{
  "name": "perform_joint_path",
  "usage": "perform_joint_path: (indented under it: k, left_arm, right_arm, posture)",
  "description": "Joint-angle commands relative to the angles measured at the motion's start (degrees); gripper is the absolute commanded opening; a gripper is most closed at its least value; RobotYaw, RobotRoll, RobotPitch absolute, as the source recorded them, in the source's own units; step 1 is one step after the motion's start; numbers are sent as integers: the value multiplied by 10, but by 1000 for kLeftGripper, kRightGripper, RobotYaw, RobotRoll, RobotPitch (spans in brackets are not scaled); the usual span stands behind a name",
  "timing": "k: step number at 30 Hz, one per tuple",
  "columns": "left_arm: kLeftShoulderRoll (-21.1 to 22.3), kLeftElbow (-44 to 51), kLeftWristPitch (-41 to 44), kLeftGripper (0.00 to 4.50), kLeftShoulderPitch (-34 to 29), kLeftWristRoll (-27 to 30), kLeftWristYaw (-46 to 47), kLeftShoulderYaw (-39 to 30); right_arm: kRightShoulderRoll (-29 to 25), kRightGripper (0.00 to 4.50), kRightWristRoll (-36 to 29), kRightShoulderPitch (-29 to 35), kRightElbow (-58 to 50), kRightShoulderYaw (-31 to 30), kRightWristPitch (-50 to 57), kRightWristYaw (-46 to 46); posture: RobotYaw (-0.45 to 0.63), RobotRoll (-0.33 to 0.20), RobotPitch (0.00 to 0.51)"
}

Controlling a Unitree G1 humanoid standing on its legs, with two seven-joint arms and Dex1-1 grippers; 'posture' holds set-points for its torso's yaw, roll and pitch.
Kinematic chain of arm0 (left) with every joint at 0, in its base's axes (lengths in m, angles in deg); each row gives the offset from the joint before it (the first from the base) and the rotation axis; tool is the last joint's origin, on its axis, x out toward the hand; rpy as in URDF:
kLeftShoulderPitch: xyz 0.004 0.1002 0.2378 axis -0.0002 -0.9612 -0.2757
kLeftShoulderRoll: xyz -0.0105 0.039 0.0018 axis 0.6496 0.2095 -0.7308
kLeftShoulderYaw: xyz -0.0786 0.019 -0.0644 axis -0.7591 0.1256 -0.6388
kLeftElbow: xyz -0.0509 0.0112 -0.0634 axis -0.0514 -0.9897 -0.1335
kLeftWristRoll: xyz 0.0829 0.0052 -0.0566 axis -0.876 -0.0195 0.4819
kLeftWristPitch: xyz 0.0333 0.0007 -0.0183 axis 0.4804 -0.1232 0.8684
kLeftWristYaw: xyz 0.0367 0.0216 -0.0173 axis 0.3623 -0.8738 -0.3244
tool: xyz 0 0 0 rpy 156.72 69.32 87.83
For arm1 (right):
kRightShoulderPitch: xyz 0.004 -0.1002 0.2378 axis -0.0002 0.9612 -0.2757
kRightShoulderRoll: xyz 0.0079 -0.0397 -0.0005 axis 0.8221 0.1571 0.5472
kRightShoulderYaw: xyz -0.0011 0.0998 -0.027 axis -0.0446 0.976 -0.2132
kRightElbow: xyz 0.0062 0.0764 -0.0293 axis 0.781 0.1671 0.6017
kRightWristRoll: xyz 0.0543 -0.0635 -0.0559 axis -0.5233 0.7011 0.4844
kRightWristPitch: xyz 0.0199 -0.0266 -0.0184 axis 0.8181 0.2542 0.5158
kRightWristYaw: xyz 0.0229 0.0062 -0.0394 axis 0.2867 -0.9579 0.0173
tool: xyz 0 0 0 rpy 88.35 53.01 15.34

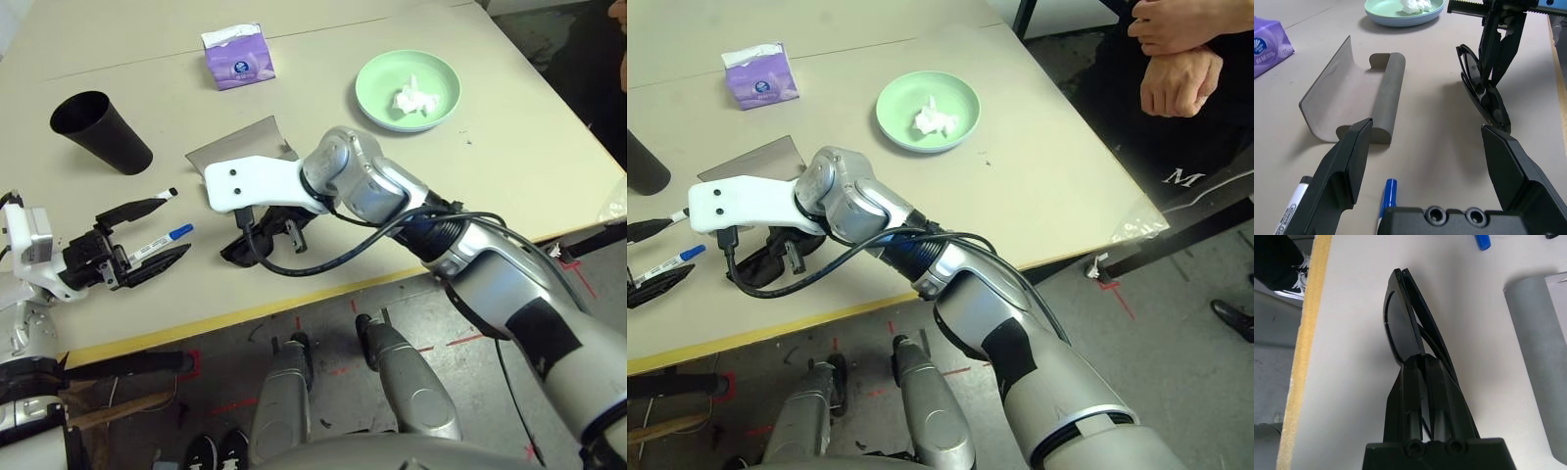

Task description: Organize and tidy the items on the table.

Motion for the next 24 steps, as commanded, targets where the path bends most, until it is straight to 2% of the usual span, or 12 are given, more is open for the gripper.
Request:
perform_joint_path:
  k: [1, 24]
  left_arm:
    - [-3, 8, 3, 4500, -13, 1, 1, -3]
    - [-15, 13, 2, 4500, -14, 0, 7, 1]
  right_arm:
    - [0, 15, 7, 18, -5, -24, 8, 10]
    - [-12, 15, 7, 8, 48, -12, -38, 37]
  posture:
    - [-154, 0, 292]
    - [-150, 0, 289]
